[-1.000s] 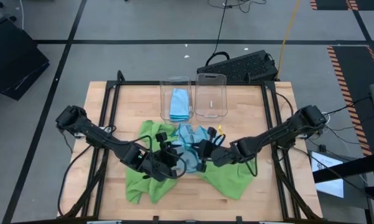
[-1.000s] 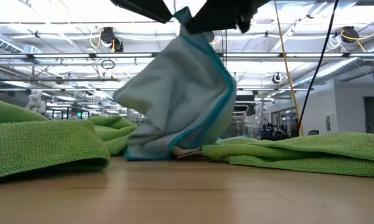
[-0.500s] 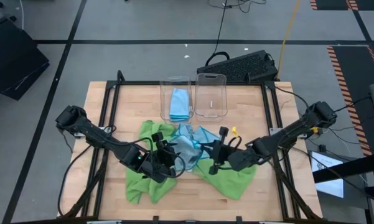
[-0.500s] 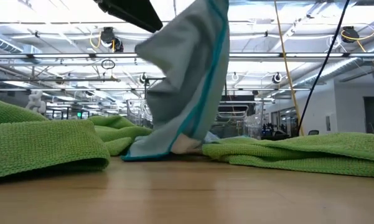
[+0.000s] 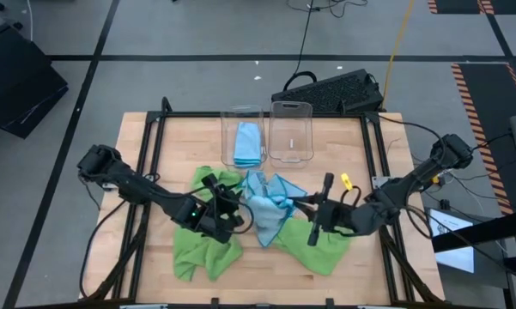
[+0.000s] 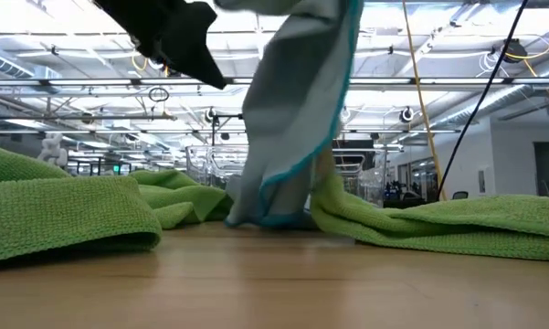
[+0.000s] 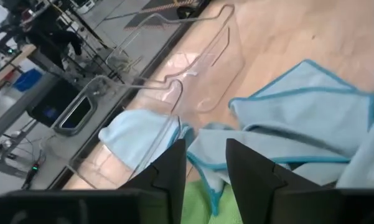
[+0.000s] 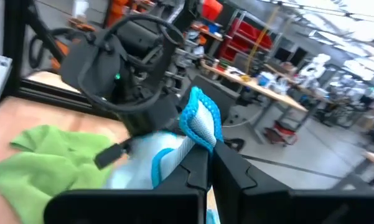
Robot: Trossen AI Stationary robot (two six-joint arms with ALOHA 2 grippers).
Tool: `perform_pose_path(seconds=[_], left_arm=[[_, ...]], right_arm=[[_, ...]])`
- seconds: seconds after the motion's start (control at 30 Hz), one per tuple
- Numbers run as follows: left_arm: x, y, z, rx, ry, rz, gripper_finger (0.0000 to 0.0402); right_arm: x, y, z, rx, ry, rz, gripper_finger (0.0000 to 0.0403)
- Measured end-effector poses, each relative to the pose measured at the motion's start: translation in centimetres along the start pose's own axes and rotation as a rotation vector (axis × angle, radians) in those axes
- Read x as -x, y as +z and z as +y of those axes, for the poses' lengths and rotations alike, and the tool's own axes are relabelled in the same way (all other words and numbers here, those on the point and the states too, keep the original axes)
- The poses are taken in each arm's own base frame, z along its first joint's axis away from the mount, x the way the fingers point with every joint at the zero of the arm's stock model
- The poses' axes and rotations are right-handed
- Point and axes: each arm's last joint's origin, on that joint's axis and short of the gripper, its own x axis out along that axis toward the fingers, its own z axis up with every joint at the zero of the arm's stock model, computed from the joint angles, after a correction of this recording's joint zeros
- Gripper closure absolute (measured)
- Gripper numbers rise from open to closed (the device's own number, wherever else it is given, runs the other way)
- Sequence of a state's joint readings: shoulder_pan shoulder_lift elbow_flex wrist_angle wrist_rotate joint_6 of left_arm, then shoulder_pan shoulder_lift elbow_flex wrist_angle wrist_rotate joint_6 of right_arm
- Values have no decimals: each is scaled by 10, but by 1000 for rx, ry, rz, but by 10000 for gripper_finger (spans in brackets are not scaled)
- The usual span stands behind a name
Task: Fold microfiber towels
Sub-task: Fold the bottom blue microfiber towel
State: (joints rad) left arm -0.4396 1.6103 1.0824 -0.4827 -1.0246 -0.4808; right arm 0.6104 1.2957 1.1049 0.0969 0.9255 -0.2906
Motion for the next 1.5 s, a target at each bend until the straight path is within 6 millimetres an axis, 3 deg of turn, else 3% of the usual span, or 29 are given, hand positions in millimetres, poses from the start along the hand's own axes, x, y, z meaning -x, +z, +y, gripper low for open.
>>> perform_pose_path(seconds=[0.3, 0.47, 0.67, 0.87, 0.97, 1.1, 1.3, 1.33, 1.5], left_arm=[[49, 27, 4, 77, -179, -181, 288], [60, 30, -5, 106, -271, -223, 280], [35, 32, -17, 210, -336, -183, 219], [3, 27, -27, 246, -313, -141, 144], [-3, 32, -25, 256, -341, -152, 132], [1, 39, -27, 199, -381, -217, 183], [8, 42, -30, 113, -390, -277, 366], [9, 41, -31, 106, -393, -280, 383], [11, 38, -32, 116, -396, -260, 374]], right_arm=[[1, -16, 7, 32, -17, 65, 399], [0, -34, 13, 9, -13, 91, 399], [0, -53, 19, -28, -16, 70, 399], [1, -57, 22, -17, -6, 54, 399], [2, -56, 23, -12, 15, 48, 399], [2, -57, 23, -5, 17, 52, 399], [2, -57, 23, -6, 1, 55, 399], [2, -57, 23, -6, -14, 58, 399], [2, -57, 22, -19, -36, 58, 399]])
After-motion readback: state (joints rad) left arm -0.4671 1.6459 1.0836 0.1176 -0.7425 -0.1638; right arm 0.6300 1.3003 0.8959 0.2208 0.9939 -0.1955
